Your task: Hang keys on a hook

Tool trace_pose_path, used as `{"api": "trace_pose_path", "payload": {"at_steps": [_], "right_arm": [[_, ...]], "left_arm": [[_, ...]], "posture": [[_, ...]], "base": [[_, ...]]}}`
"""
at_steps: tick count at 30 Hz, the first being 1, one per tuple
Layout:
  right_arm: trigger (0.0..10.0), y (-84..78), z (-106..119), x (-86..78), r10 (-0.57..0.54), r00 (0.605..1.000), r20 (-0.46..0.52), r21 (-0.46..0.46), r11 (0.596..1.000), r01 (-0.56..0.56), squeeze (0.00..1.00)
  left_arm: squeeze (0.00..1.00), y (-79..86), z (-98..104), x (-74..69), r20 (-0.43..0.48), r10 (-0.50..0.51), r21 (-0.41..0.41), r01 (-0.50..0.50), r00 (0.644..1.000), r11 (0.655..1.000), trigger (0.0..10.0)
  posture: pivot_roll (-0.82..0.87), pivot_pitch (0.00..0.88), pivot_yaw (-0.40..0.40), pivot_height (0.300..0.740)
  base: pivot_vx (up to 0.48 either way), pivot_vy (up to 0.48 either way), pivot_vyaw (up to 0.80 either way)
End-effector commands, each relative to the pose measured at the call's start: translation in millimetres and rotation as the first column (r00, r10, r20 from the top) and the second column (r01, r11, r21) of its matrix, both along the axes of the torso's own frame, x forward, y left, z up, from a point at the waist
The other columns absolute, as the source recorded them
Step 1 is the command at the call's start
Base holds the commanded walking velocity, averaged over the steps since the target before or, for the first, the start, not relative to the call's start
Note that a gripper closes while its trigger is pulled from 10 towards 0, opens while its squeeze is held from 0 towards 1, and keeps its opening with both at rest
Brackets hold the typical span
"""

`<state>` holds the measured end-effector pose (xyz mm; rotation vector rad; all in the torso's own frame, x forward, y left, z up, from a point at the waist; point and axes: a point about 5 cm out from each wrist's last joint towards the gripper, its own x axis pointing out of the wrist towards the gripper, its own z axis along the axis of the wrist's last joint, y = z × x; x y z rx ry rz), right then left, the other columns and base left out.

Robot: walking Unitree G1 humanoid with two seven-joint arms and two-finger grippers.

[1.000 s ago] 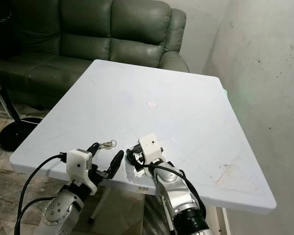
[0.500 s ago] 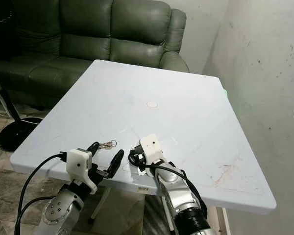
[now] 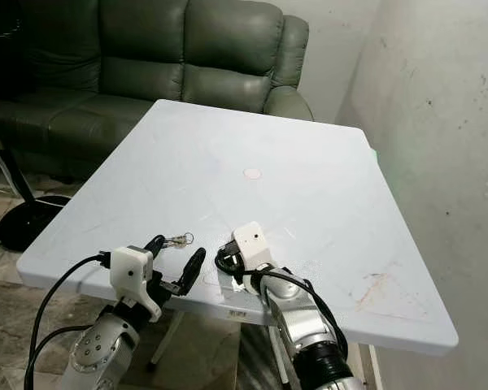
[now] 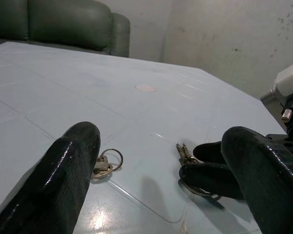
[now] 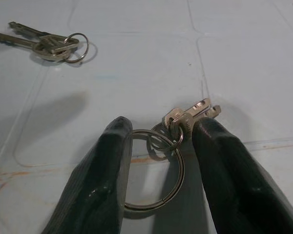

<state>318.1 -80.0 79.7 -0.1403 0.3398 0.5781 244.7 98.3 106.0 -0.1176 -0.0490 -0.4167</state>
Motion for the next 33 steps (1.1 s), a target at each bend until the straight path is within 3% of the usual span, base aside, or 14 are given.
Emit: {"api": "trace_pose_path", "payload": {"at_steps": [1, 2, 3, 4, 5, 6, 7, 8, 29, 33], "right_arm": [[10.0, -3.6, -12, -6.9, 0.004, 0.997, -0.077, -0.004, 1.000, -0.004, 0.00], [9.3, -3.7, -12, -6.9, 0.005, 0.997, -0.077, -0.002, 1.000, -0.005, 0.00], [10.0, -4.3, -12, -6.8, -0.001, 0.996, -0.089, -0.011, 1.000, 0.000, 0.00], [10.0, -4.4, -12, -6.7, -0.002, 0.996, -0.092, -0.015, 1.000, 0.001, 0.00], [7.0, -4.0, -11, -6.9, 0.004, 0.996, -0.090, -0.007, 1.000, -0.005, 0.00], [7.0, -3.7, -11, -7.0, 0.008, 0.996, -0.087, 0.002, 1.000, -0.008, 0.00], [5.3, -3.6, -11, -7.1, 0.009, 0.996, -0.089, 0.002, 1.000, -0.009, 0.00], [0.0, -3.8, -10, -6.7, 0.006, 0.996, -0.085, 0.004, 1.000, -0.006, 0.00], [0.0, -6.1, -7, -4.0, -0.011, 0.998, -0.065, -0.001, 1.000, 0.011, 0.00], [0.0, -7.0, -2, -1.2, -0.026, 0.999, -0.020, 0.031, 0.999, 0.027, 0.00]], "left_arm": [[0.00, -0.9, 6, 1.6, 0.020, 0.006, -0.001, -0.006, 1.000, 1.000, 10.0], [0.00, -1.1, 5, 1.6, 0.020, 0.006, -0.001, -0.006, 1.000, 1.000, 10.0], [0.00, -1.3, 6, 1.6, 0.021, 0.004, 0.000, -0.004, 1.000, 1.000, 10.0], [0.00, -1.4, 6, 1.7, 0.021, 0.003, 0.000, -0.003, 1.000, 1.000, 10.0], [0.00, -1.4, 6, 1.8, 0.021, 0.003, 0.000, -0.003, 1.000, 1.000, 10.0], [0.00, -1.4, 6, 1.9, 0.021, 0.004, 0.000, -0.004, 1.000, 1.000, 10.0], [0.00, -1.4, 6, 2.0, 0.021, 0.004, 0.000, -0.004, 1.000, 1.000, 10.0], [0.00, -1.7, 6, 2.3, 0.023, 0.004, 0.001, -0.004, 1.000, 1.000, 10.0], [0.00, -1.1, 7, 4.5, 0.024, 0.013, 0.001, -0.013, 1.000, 1.000, 10.0], [0.00, -0.5, 7, 5.1, 0.026, 0.017, 0.002, -0.018, 1.000, 1.000, 10.0]], "posture": [[0.06, 0.019, -0.108, 0.740], [0.06, 0.019, -0.108, 0.740], [0.06, 0.019, -0.108, 0.740], [0.06, 0.019, -0.108, 0.740], [0.06, 0.019, -0.108, 0.740], [0.06, 0.019, -0.108, 0.740], [0.06, 0.019, -0.108, 0.740], [0.06, 0.012, -0.109, 0.740], [0.06, 0.017, -0.111, 0.740], [0.06, 0.017, -0.110, 0.740]], "base": [[0.000, 0.000, 0.00], [0.000, 0.000, 0.00], [0.000, 0.000, 0.00], [0.000, 0.000, 0.00], [0.000, 0.000, 0.00], [0.000, 0.000, 0.00], [0.000, 0.000, 0.00], [0.000, 0.000, 0.00], [0.000, 0.000, 0.00], [0.000, 0.000, 0.00]]}}
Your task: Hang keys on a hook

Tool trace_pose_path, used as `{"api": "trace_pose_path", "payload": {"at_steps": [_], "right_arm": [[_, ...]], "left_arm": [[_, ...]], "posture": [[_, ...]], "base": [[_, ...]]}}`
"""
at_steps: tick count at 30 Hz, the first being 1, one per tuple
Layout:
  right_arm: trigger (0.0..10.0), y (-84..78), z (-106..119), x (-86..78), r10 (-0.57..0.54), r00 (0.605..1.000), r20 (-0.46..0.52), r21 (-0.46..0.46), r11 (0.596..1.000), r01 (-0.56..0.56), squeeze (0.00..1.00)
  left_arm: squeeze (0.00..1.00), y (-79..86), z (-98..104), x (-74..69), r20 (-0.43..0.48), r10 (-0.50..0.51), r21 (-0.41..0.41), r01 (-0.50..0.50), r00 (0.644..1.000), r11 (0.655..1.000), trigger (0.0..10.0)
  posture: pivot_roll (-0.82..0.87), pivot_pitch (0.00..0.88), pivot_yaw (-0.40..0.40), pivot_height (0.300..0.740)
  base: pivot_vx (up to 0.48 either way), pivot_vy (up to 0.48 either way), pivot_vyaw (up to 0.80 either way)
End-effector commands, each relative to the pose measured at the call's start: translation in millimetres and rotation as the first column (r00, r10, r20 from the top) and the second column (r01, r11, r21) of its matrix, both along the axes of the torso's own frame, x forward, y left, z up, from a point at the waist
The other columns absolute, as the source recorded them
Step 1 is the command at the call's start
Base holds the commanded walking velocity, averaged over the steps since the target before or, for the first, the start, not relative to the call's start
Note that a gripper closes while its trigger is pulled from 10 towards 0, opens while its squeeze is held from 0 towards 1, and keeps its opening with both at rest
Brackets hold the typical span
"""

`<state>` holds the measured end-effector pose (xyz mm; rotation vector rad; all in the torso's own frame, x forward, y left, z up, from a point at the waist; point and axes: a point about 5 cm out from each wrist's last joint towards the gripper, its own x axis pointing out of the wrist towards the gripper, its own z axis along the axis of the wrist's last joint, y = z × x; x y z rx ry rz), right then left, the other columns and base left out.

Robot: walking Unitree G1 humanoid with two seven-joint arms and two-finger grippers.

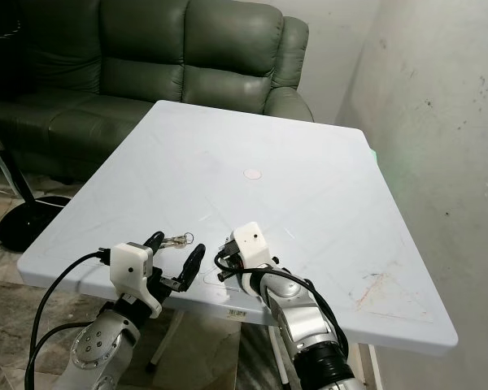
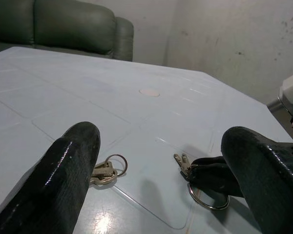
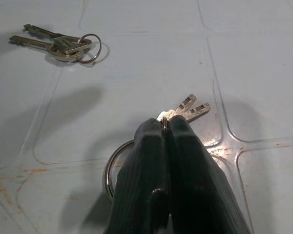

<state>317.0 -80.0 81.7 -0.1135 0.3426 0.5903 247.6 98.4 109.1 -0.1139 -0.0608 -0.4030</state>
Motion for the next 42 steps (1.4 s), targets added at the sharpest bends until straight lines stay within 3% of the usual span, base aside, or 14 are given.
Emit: {"api": "trace_pose_path", "payload": {"at_steps": [1, 11, 13, 15, 19, 22, 24, 32, 33, 34, 35, 42], "right_arm": [[0.0, -7.7, -2, 1.1, -0.044, 0.999, 0.004, 0.016, 0.999, 0.044, 0.00], [0.0, -14.6, 29, 13.2, -0.140, 0.983, 0.115, 0.282, 0.954, 0.103, 0.00], [0.0, -17.8, 46, 13.3, -0.140, 0.961, 0.238, 0.360, 0.932, 0.046, 0.00], [0.0, -20.7, 54, 12.7, -0.162, 0.940, 0.300, 0.395, 0.918, 0.032, 0.00], [0.0, -28.9, 64, 14.5, -0.244, 0.909, 0.337, 0.455, 0.888, 0.070, 0.00], [0.0, -41.2, 76, 10.7, -0.342, 0.854, 0.391, 0.534, 0.840, 0.092, 0.00], [0.0, -47.3, 79, 6.4, -0.375, 0.829, 0.415, 0.545, 0.832, 0.104, 0.00], [0.0, -60.9, 79, -5.6, -0.451, 0.778, 0.436, 0.539, 0.824, 0.176, 0.00], [4.0, -65.2, 77, -9.9, -0.472, 0.763, 0.441, 0.518, 0.828, 0.213, 0.00], [4.0, -65.2, 77, -9.9, -0.472, 0.763, 0.441, 0.518, 0.828, 0.213, 0.00], [10.0, -67.6, 75, -11.3, -0.483, 0.757, 0.439, 0.494, 0.834, 0.246, 0.00], [10.0, -83.6, 54, -35.5, -0.532, 0.738, 0.414, 0.425, 0.831, 0.360, 0.00]], "left_arm": [[0.00, -0.5, 4, 2.4, 0.014, 0.004, 0.001, -0.004, 1.000, 1.000, 10.0], [0.00, -1.3, 5, 4.4, 0.015, 0.002, -0.006, -0.002, 1.000, 1.000, 10.0], [0.00, -0.4, 6, 5.9, 0.014, 0.013, -0.018, -0.013, 1.000, 1.000, 10.0], [0.00, -0.2, 6, 7.1, 0.014, 0.018, -0.026, -0.018, 1.000, 1.000, 10.0], [0.00, 0.3, 8, 10.9, 0.017, 0.024, -0.030, -0.023, 1.000, 0.999, 10.0], [0.00, 4.5, 13, 20.4, 0.029, 0.044, -0.041, -0.043, 0.999, 0.998, 10.0], [0.00, 7.2, 18, 28.0, 0.054, 0.045, -0.027, -0.043, 0.998, 0.999, 10.0], [0.00, 19.2, 35, 51.4, 0.080, 0.097, -0.108, -0.088, 0.992, 0.990, 10.0], [0.00, 23.2, 40, 57.0, 0.086, 0.118, -0.131, -0.106, 0.989, 0.986, 10.0], [0.00, 23.2, 40, 57.0, 0.086, 0.118, -0.131, -0.106, 0.989, 0.986, 10.0], [0.00, 24.8, 40, 58.3, 0.083, 0.128, -0.143, -0.115, 0.988, 0.983, 10.0], [0.00, 26.9, 26, 47.6, 0.042, 0.128, -0.168, -0.119, 0.991, 0.978, 10.0]], "posture": [[0.06, 0.016, -0.108, 0.740], [0.06, 0.017, -0.101, 0.740], [0.06, 0.017, -0.101, 0.740], [0.06, 0.017, -0.101, 0.740], [0.06, 0.012, -0.100, 0.740], [0.06, 0.008, -0.102, 0.740], [0.05, 0.003, -0.101, 0.740], [0.03, 0.000, -0.083, 0.740], [0.02, 0.000, -0.079, 0.740], [0.02, 0.000, -0.079, 0.740], [0.02, 0.000, -0.075, 0.740], [0.01, 0.000, -0.064, 0.740]], "base": [[0.000, 0.000, 0.00], [0.000, 0.000, 0.00], [0.000, 0.000, 0.00], [0.000, 0.000, 0.00], [0.000, 0.000, 0.00], [0.000, 0.000, 0.00], [0.000, 0.000, 0.00], [0.000, 0.000, 0.00], [0.000, 0.000, 0.00], [0.000, 0.000, 0.00], [0.000, 0.000, 0.00], [0.000, 0.000, 0.00]]}}
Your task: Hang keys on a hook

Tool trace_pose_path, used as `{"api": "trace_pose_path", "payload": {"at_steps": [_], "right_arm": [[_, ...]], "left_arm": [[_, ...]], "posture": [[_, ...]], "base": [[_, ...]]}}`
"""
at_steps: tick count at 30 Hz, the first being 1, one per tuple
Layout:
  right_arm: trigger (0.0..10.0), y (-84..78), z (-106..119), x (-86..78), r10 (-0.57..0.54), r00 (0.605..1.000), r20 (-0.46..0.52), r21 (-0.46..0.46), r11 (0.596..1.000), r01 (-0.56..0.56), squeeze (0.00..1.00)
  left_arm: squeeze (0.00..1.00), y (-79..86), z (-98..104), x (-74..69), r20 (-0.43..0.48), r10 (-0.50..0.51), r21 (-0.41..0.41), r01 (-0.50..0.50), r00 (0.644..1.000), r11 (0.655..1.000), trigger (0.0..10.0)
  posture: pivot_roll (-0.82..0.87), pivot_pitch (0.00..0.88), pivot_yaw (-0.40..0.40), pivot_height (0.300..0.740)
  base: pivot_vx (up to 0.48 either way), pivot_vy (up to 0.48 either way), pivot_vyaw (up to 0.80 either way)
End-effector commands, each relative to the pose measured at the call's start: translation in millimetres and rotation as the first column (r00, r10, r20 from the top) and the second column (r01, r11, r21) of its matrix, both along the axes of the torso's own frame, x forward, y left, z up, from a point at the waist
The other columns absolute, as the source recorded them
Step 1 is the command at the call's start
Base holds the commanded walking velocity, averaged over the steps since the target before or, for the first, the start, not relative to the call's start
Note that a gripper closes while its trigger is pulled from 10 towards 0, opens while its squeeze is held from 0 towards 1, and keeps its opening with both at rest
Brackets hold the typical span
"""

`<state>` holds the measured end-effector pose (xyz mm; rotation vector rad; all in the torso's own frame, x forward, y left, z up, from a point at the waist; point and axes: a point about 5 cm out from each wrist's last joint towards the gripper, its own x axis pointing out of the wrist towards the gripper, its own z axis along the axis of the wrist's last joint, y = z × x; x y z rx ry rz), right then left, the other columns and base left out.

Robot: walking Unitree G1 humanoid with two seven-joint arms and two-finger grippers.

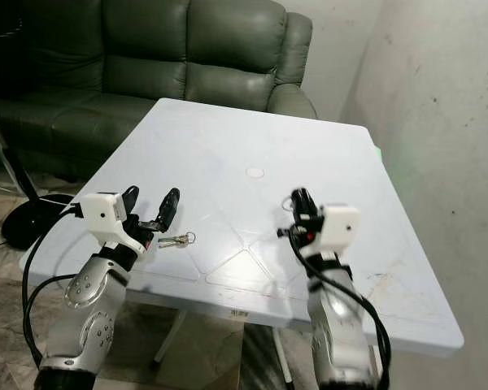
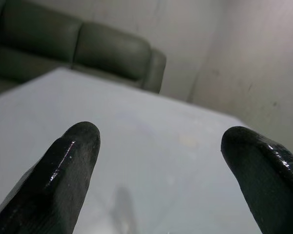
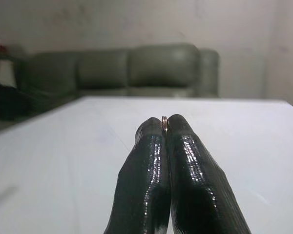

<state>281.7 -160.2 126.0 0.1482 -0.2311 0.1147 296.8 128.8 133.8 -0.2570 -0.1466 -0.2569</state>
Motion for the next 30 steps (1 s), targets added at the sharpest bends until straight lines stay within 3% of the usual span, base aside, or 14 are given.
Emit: {"api": "trace_pose_path", "payload": {"at_steps": [1, 6, 10, 18, 22, 30], "right_arm": [[10.0, -4.4, 8, -2.1, -0.030, 0.999, 0.027, -0.021, 0.999, 0.031, 0.00], [10.0, -11.2, 6, -14.1, -0.091, 0.996, 0.022, -0.046, 0.995, 0.092, 0.00], [10.0, -13.7, 6, -16.4, -0.114, 0.993, 0.012, -0.054, 0.992, 0.115, 0.00], [10.0, -12.9, 6, -5.5, -0.158, 0.987, -0.036, -0.097, 0.983, 0.154, 0.00], [10.0, -11.0, 7, 1.3, -0.152, 0.986, -0.065, -0.097, 0.985, 0.146, 0.00], [10.0, -2.9, 5, 0.1, -0.129, 0.988, -0.084, -0.119, 0.986, 0.119, 0.00]], "left_arm": [[0.00, -3.9, 0, -3.1, 0.007, -0.020, -0.004, 0.020, 1.000, 1.000, 10.0], [0.00, -0.8, -5, -15.7, 0.004, -0.017, 0.000, 0.017, 1.000, 1.000, 10.0], [0.00, 6.0, -5, -17.3, 0.001, 0.001, -0.001, -0.001, 1.000, 1.000, 10.0], [0.00, 14.8, 5, -4.5, 0.033, 0.019, 0.019, -0.020, 0.999, 1.000, 10.0], [0.00, 18.7, 13, 4.5, 0.059, 0.046, 0.019, -0.047, 0.997, 0.999, 10.0], [0.00, 18.5, 13, 6.5, 0.069, 0.042, 0.022, -0.044, 0.997, 0.999, 10.0]], "posture": [[0.01, 0.000, -0.065, 0.740], [0.01, 0.000, -0.060, 0.740], [0.01, 0.000, -0.058, 0.740], [0.00, 0.000, -0.046, 0.740], [0.00, 0.000, -0.046, 0.740], [0.00, 0.000, -0.047, 0.740]], "base": [[0.000, 0.000, 0.00], [0.000, 0.000, 0.00], [0.000, 0.000, 0.00], [0.000, 0.000, 0.00], [0.000, 0.000, -0.67], [0.000, 0.000, -0.74]]}}
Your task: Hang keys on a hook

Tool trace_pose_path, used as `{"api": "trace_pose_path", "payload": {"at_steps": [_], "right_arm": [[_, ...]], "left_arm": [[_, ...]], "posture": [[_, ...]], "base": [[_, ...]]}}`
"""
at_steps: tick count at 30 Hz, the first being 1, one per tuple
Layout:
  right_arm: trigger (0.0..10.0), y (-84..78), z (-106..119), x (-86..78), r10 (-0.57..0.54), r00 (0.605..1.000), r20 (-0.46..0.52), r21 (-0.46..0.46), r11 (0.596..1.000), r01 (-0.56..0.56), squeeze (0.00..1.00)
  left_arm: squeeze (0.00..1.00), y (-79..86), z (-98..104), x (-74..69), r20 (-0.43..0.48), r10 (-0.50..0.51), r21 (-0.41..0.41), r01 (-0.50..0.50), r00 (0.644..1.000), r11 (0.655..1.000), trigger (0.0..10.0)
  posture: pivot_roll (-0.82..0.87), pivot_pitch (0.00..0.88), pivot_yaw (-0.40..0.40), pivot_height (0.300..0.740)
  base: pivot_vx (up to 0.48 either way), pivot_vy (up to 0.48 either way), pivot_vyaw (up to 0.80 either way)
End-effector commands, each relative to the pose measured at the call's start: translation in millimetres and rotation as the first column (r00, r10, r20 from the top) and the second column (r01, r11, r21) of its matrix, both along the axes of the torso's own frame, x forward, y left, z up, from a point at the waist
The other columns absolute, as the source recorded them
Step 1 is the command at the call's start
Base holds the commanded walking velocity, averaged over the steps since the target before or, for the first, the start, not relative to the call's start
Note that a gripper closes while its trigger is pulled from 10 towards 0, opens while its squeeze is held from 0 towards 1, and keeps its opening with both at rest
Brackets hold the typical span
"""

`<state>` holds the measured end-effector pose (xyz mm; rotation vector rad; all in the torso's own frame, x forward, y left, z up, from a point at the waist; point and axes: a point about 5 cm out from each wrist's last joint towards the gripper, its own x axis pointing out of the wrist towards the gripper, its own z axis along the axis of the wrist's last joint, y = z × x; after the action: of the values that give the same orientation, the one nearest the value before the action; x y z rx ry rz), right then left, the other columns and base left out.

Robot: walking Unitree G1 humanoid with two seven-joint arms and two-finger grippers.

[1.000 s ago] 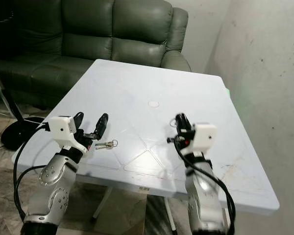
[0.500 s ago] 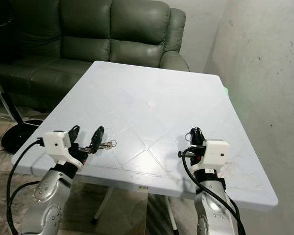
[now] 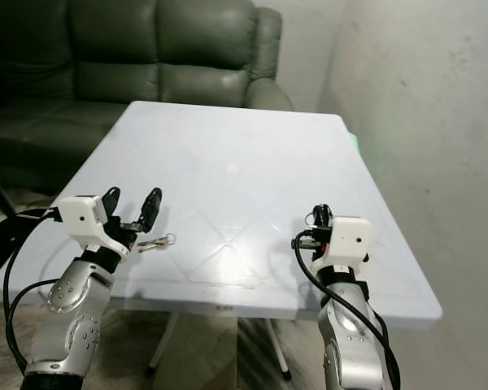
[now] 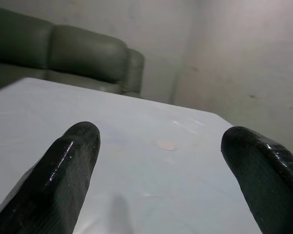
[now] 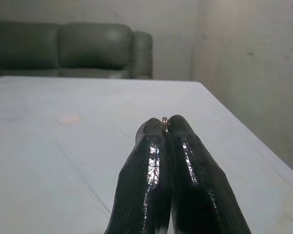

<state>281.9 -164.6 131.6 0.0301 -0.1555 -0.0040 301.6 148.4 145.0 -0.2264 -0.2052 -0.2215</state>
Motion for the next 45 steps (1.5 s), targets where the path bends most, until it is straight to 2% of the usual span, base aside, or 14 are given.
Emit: {"api": "trace_pose_path", "payload": {"at_steps": [1, 12, 19, 24, 29, 32, 41, 45], "right_arm": [[10.0, 2.2, -1, -0.8, 0.003, 1.000, -0.016, -0.005, 1.000, -0.003, 0.00], [10.0, 2.5, -2, -2.7, -0.011, 1.000, -0.021, 0.000, 1.000, 0.011, 0.00], [10.0, 0.1, -4, -7.3, -0.014, 1.000, -0.022, -0.010, 1.000, 0.014, 0.00], [10.0, -11.7, -6, -8.8, -0.012, 0.999, -0.030, -0.056, 0.998, 0.011, 0.00], [10.0, -29.4, -1, -1.2, -0.022, 1.000, -0.016, -0.118, 0.993, 0.020, 0.00], [10.0, -34.0, 1, 1.5, -0.026, 1.000, -0.014, -0.131, 0.991, 0.024, 0.00], [10.0, -27.4, -1, 2.1, -0.010, 1.000, -0.011, -0.121, 0.993, 0.008, 0.00], [10.0, -25.2, -1, 2.8, -0.005, 1.000, -0.009, -0.118, 0.993, 0.004, 0.00]], "left_arm": [[0.00, -1.2, 2, 1.4, 0.011, -0.006, 0.008, 0.006, 1.000, 1.000, 10.0], [0.00, 1.4, 3, 3.4, 0.033, -0.011, 0.037, 0.010, 0.999, 0.999, 10.0], [0.00, 3.4, 4, 2.8, 0.036, -0.003, 0.027, 0.002, 0.999, 1.000, 10.0], [0.00, 13.5, 3, 0.9, 0.033, -0.011, 0.063, 0.009, 0.999, 0.998, 10.0], [0.00, 27.0, 11, 7.4, 0.050, -0.002, 0.095, -0.003, 0.999, 0.995, 10.0], [0.00, 28.6, 13, 9.4, 0.057, -0.004, 0.107, -0.002, 0.998, 0.994, 10.0], [0.00, 23.0, 11, 8.2, 0.058, -0.011, 0.118, 0.004, 0.998, 0.993, 10.0], [0.00, 19.4, 9, 8.3, 0.054, -0.019, 0.115, 0.012, 0.998, 0.993, 10.0]], "posture": [[0.00, 0.000, -0.046, 0.740], [0.00, 0.000, -0.037, 0.740], [-0.01, 0.000, -0.032, 0.740], [-0.01, 0.000, -0.032, 0.740], [0.00, 0.000, -0.031, 0.740], [0.00, 0.000, -0.033, 0.740], [0.00, 0.000, -0.033, 0.740], [0.00, 0.000, -0.033, 0.740]], "base": [[0.000, 0.000, -0.74], [0.000, 0.000, -0.74], [0.000, 0.000, -0.74], [0.000, 0.000, -0.74], [0.000, 0.000, -0.74], [0.000, 0.000, -0.74], [0.000, 0.000, -0.73], [0.000, -0.461, -0.73]]}}
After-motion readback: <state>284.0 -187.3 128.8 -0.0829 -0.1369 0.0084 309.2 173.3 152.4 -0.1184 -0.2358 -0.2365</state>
